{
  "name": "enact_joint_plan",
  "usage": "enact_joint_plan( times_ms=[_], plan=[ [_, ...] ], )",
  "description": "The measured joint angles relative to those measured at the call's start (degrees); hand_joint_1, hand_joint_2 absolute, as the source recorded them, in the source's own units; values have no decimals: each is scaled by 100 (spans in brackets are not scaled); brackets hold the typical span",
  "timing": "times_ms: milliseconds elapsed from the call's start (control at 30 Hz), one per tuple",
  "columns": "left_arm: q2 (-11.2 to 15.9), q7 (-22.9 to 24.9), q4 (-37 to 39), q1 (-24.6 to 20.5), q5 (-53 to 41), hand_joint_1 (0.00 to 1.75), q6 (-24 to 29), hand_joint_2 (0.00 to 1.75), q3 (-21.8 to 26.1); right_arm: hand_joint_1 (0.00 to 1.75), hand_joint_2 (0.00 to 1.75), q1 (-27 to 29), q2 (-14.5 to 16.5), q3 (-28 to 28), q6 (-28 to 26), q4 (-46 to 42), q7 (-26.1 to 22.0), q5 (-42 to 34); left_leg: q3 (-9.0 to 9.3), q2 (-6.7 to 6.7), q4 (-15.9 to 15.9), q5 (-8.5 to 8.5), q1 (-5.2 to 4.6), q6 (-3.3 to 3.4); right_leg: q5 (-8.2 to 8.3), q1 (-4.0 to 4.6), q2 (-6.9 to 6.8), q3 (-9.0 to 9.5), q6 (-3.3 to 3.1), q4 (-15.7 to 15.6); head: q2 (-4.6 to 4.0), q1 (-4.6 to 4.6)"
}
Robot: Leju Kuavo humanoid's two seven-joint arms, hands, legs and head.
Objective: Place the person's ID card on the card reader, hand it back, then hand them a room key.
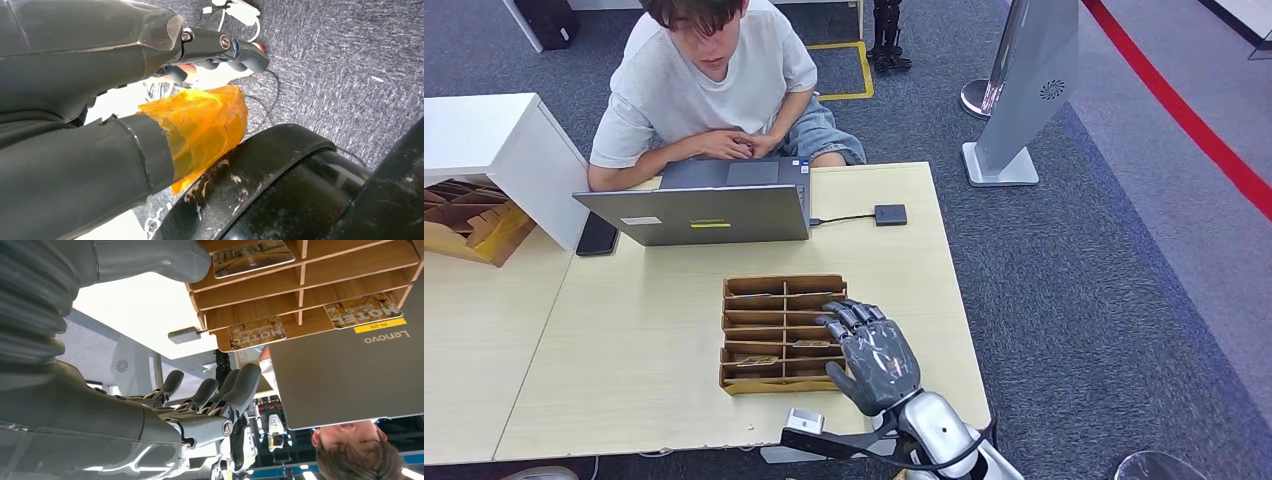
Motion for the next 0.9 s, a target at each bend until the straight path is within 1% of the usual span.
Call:
enact_joint_plan(
  times_ms=[167,433,667,900],
  plan=[
    [0,-1,-1,-3,-6,0,-7,0,0,56,175,-50,43,5,73,33,-6,-27,0,0,0,0,0,0,0,0,0,0,0,0,0,0],
    [0,-1,-1,-10,-12,0,-19,0,0,54,175,-89,120,26,96,101,-15,-56,0,0,0,0,0,0,0,0,0,0,0,0,0,0],
    [-2,-1,-2,-11,-13,0,-18,0,0,54,175,-99,136,37,96,128,-15,-56,0,0,0,0,0,0,0,0,0,0,0,0,0,0],
    [-2,-1,-3,-14,-15,0,-35,0,0,58,175,-118,153,60,139,177,-22,-79,0,0,0,0,0,0,0,0,0,0,0,0,0,0]
  ],
)
